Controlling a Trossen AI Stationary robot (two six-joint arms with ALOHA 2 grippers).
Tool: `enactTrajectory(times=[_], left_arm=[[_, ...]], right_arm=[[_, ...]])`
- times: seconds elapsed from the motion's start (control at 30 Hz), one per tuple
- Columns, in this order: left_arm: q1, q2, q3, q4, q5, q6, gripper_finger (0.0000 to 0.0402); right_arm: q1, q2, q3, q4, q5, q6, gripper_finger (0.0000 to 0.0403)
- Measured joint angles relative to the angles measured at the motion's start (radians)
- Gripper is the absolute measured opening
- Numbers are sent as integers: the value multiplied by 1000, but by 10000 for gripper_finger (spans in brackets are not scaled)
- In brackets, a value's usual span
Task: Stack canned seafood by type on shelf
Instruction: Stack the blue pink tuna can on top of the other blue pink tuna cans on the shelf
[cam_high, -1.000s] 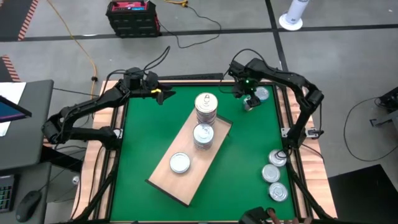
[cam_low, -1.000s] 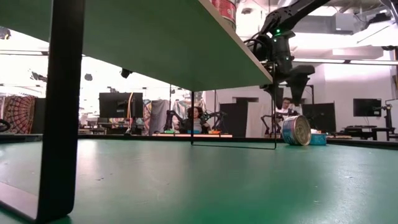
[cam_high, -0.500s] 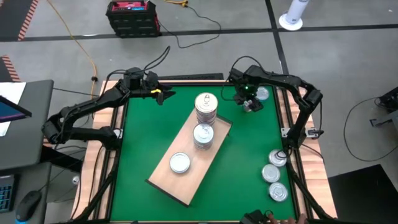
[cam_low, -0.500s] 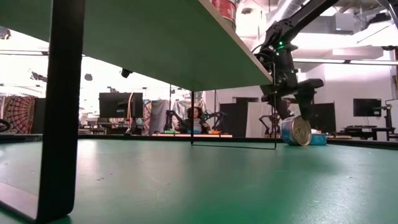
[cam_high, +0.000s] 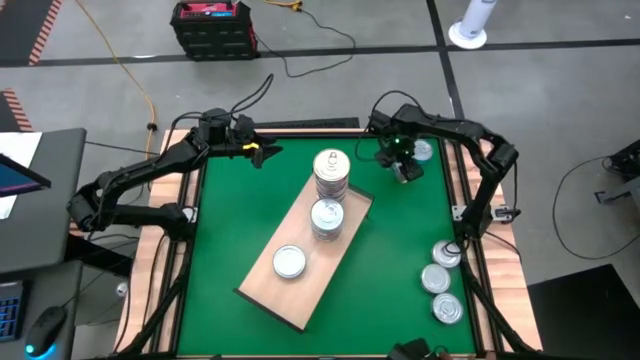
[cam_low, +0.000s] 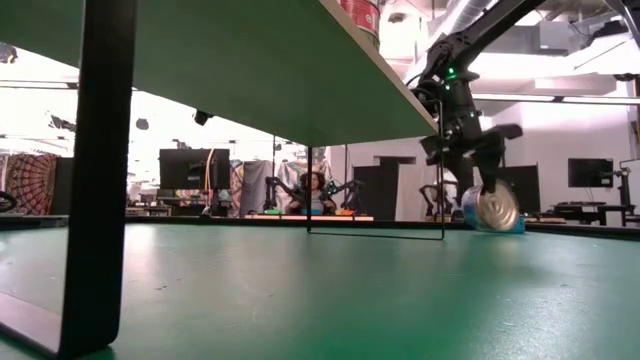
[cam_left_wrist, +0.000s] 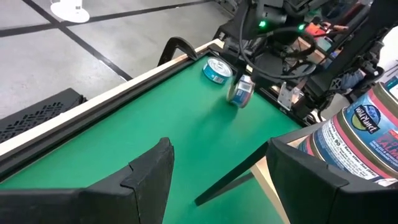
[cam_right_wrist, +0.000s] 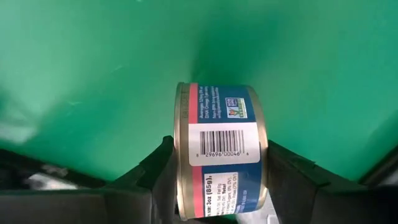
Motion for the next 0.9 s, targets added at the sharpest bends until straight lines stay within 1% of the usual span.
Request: enactTrajectory(times=[0.1,0.17,0.23,0.3,0.37,0.53,0.63,0.7,0.9], left_arm=[[0,0,0,0,8,-13,244],[0,0,0,0,9,-24,244],[0,0,0,0,10,-33,244],[0,0,0,4,10,-41,244],[0,0,0,16,11,-52,244],[0,0,0,65,10,-119,244],[0,0,0,90,6,-123,244],[0,0,0,101,2,-123,244],[0,0,0,102,1,-125,244]], right_arm=[[-3,-7,67,-65,-10,33,220],[-14,-9,138,-113,-20,83,225],[-33,-9,223,-162,-75,148,226],[-53,-10,311,-201,-168,226,226],[-72,-10,397,-232,-293,319,224],[-103,-11,574,-226,-657,624,228],[-119,-11,657,-205,-869,748,230],[-126,-11,705,-181,-962,818,230],[-136,-11,797,-115,-1130,1052,229]])
